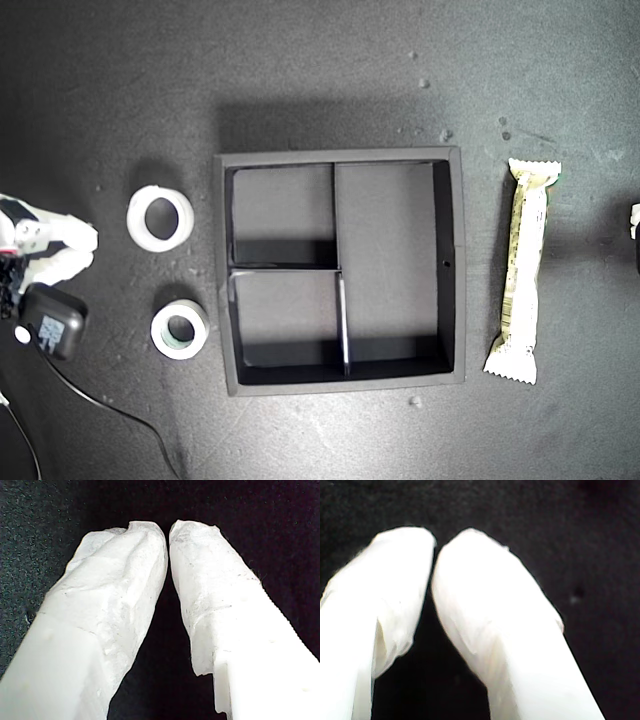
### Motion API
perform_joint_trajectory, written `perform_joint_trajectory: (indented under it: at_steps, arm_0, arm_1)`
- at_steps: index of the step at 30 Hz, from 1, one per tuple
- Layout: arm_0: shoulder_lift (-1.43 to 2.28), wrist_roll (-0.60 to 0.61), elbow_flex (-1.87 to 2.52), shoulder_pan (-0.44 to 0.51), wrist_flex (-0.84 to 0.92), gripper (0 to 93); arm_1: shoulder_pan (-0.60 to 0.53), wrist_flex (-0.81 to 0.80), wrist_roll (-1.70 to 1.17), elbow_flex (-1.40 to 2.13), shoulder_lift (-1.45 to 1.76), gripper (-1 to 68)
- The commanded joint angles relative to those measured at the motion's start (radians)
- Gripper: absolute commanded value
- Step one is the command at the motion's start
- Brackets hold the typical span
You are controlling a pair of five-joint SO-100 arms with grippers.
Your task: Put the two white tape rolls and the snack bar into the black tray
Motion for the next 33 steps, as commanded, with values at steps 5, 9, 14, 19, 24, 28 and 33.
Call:
perform_joint_trajectory:
  at_steps: [5, 9, 14, 19, 24, 28, 33]
  arm_0:
    - [0.051, 0.006, 0.058, -0.009, 0.035, 0.2]
    - [0.051, 0.006, 0.058, -0.009, 0.035, 0.2]
    - [0.051, 0.006, 0.058, -0.009, 0.035, 0.2]
    - [0.051, 0.006, 0.058, -0.009, 0.035, 0.2]
    - [0.051, 0.006, 0.058, -0.009, 0.035, 0.2]
    - [0.051, 0.006, 0.058, -0.009, 0.035, 0.2]
    - [0.051, 0.006, 0.058, -0.009, 0.035, 0.2]
  arm_1:
    - [0.026, 0.002, -0.006, 0.012, -0.003, 1.6]
    - [0.018, 0.002, -0.006, 0.012, -0.003, 1.6]
    - [0.015, 0.002, -0.006, 0.012, -0.003, 1.6]
    - [0.015, 0.002, -0.006, 0.012, -0.003, 1.7]
    - [0.015, 0.002, -0.006, 0.012, -0.003, 1.7]
    - [0.015, 0.002, -0.006, 0.012, -0.003, 1.7]
    - [0.015, 0.002, -0.008, 0.012, -0.003, 1.7]
